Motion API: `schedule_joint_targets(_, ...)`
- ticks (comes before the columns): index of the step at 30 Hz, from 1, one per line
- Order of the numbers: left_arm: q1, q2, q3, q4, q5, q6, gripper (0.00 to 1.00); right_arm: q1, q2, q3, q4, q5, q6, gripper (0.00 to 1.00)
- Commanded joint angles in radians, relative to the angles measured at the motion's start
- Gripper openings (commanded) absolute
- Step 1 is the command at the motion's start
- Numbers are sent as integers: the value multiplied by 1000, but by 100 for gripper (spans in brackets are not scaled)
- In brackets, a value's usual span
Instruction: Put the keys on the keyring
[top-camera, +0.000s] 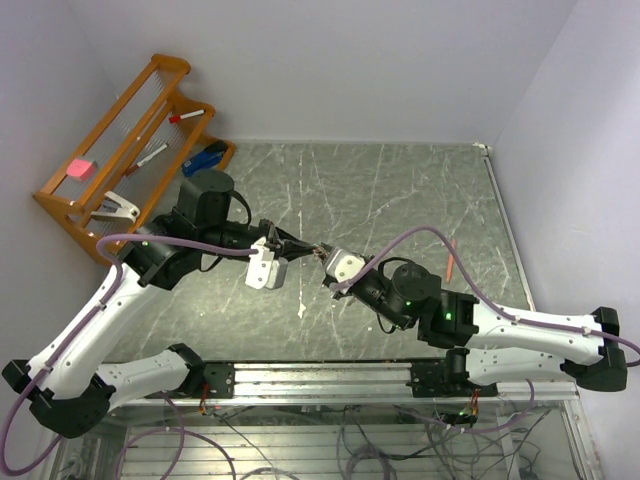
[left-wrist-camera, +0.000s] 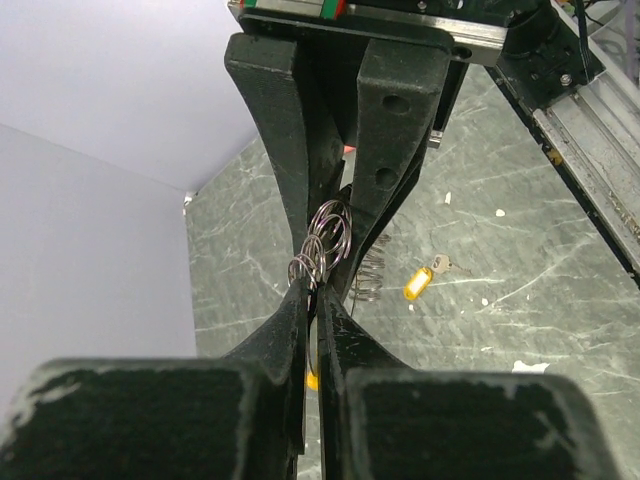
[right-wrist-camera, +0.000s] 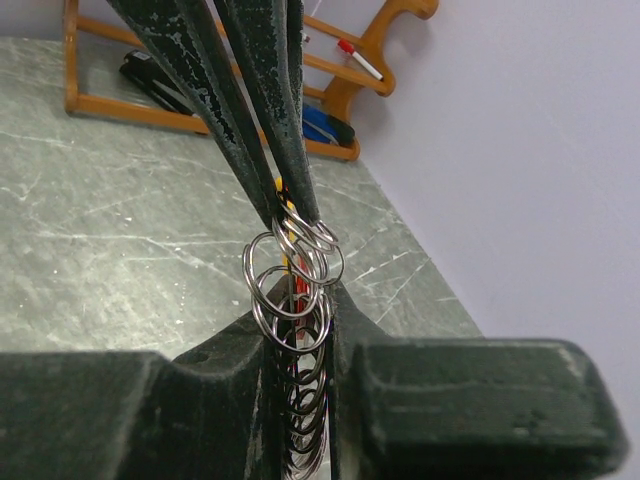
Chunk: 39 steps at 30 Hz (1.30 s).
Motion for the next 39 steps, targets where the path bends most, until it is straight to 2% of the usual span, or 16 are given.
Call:
schedule_joint_targets(1,-12,-25,-20,34,-57,-4,7,5,-27,22,38,-10,24,4)
schedule_joint_targets(4,-17,-59,-66,137,-115,-66,7,5,-47,21,30,-4,60,26)
schedule_joint_targets(6,-22,-81,-91,174,-135,-64,7,4,-71,25,11,-4,90,44)
schedule_joint_targets(13,-54,-161,-210,310,-212,-8,7,4,-129,104,-112,-2,220,53)
schedule_joint_targets(17,-82,-245,-333,406,-260,120,7,-4,-159,175,-178,20,266,58)
schedule_joint_targets(20,-106,-301,-434,475,-276,264,7,-10,-171,186,-208,42,244,66)
schedule_joint_targets(23,-115,-331,-520,523,-283,431,7,-40,-129,205,-269,10,245,68)
schedule_joint_targets(28,-120,-350,-620,605,-306,590,7,-218,-19,336,-420,-203,380,68)
schedule_joint_targets(34,-126,-367,-815,902,-419,739,7,-511,120,525,-606,-534,516,67)
schedule_joint_targets(39,-131,-377,-887,1054,-438,769,7,-695,244,633,-711,-916,588,61)
